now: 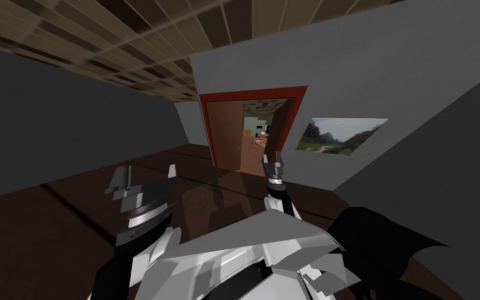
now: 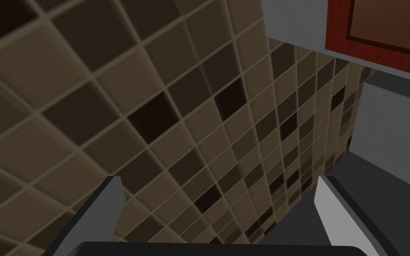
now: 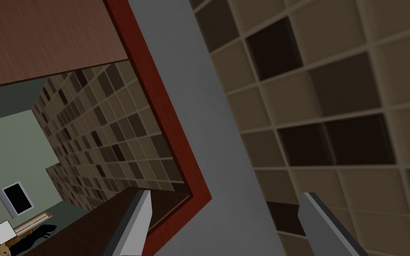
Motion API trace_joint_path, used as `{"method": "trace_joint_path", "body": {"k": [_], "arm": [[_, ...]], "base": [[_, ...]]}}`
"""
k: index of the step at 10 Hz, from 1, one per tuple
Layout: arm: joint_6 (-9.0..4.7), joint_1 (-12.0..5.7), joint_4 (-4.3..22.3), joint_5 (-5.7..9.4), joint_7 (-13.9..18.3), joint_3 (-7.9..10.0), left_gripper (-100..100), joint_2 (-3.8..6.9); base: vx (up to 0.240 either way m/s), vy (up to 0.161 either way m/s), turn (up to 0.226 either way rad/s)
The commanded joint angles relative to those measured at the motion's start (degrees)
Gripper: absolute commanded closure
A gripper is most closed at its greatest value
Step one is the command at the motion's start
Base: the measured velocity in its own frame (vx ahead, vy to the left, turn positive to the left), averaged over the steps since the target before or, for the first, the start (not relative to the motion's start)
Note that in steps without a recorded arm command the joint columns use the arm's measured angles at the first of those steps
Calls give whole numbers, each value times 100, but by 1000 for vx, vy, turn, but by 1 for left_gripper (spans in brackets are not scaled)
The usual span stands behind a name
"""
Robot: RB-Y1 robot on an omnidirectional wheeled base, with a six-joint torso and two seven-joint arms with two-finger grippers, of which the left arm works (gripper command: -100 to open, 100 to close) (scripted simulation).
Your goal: Push the door open
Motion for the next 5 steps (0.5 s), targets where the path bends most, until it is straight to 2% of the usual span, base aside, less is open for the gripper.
{"method": "trace_joint_path", "body": {"k": [1,5], "arm": [[-23,-77,185,-7,-10,-18,-100,45],[-79,-266,640,-23,-35,-61,-100,132]], "base": [[116,-18,-33],[94,-28,-27]]}}
